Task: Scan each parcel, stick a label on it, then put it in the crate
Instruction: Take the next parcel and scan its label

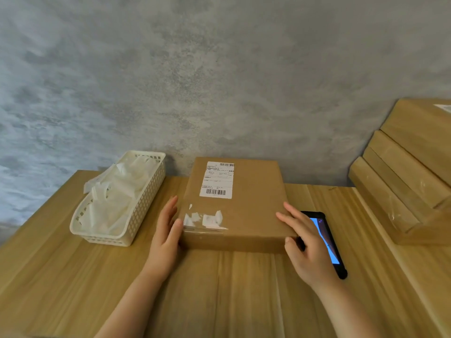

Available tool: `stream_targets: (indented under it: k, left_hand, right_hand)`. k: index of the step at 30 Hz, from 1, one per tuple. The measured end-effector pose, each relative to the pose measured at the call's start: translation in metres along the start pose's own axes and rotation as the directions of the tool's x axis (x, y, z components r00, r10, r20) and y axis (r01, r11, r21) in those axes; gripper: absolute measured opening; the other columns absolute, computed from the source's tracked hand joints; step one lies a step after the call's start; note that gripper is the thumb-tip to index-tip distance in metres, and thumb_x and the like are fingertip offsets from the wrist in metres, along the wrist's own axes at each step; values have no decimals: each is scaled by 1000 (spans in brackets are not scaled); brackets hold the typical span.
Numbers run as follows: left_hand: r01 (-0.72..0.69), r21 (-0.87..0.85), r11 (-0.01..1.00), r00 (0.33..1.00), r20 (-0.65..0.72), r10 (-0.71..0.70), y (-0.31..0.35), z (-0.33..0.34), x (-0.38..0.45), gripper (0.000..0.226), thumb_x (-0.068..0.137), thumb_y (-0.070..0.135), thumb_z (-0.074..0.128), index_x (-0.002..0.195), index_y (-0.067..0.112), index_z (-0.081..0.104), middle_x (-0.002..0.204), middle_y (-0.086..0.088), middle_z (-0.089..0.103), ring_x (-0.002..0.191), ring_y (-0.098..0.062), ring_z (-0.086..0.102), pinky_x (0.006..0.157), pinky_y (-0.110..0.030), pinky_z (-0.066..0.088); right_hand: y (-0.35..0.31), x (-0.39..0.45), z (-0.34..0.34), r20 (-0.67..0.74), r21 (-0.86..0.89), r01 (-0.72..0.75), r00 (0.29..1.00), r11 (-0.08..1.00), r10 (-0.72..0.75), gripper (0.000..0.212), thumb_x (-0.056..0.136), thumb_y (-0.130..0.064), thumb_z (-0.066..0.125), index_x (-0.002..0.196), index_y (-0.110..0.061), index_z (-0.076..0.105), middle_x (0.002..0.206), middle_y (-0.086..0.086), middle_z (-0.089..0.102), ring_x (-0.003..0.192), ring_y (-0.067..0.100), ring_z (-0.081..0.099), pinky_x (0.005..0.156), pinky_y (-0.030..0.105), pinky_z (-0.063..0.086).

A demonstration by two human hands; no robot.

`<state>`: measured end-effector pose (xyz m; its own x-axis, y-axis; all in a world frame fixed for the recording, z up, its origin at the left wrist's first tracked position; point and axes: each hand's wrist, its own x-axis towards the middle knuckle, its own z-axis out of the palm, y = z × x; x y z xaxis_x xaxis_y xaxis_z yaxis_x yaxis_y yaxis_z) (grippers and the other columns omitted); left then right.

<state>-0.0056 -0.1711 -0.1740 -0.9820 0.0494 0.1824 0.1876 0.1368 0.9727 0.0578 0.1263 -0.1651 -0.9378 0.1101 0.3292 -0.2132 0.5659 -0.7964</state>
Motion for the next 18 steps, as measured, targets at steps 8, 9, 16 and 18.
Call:
stream_targets:
  k: [8, 9, 16, 18]
  left_hand:
    - [52, 42, 998, 994, 97, -56, -1, 3, 0, 64, 92, 51, 41, 153, 37, 28, 138, 49, 36, 132, 22, 30, 97, 2, 27]
    - [54, 38, 998, 994, 92, -57, 0, 3, 0, 64, 92, 51, 42, 153, 36, 29, 138, 49, 36, 132, 21, 31, 97, 1, 28]
    - [77, 17, 997, 991, 106, -78, -2, 0, -1, 63, 90, 57, 44, 151, 44, 31, 143, 38, 40, 130, 21, 33, 104, -16, 30]
    - [78, 13, 997, 991, 105, -79, -3, -1, -1, 65, 88, 60, 45, 150, 44, 32, 143, 36, 40, 130, 21, 34, 106, -19, 29]
  right_hand:
    - [1, -8, -16, -102, -112, -107, 990, 988, 96, 56, 92, -8, 54, 144, -28, 43, 151, -18, 37, 140, 1, 33, 112, 29, 30]
    - [4, -14, -20, -198, -115, -149, 972, 982, 124, 55, 91, -7, 55, 142, -24, 44, 145, -13, 42, 135, 7, 40, 109, 31, 35]
    - [26, -51, -37, -121, -395, -517, 849, 759, 515, 116, 71, -67, 72, 156, -17, 12, 159, 3, 27, 143, 26, 31, 112, 41, 34]
    - [24, -49, -36, -79, -549, -472, 851, 689, 520, 130, 63, -81, 66, 157, -18, 2, 161, 1, 21, 145, 25, 25, 116, 39, 29]
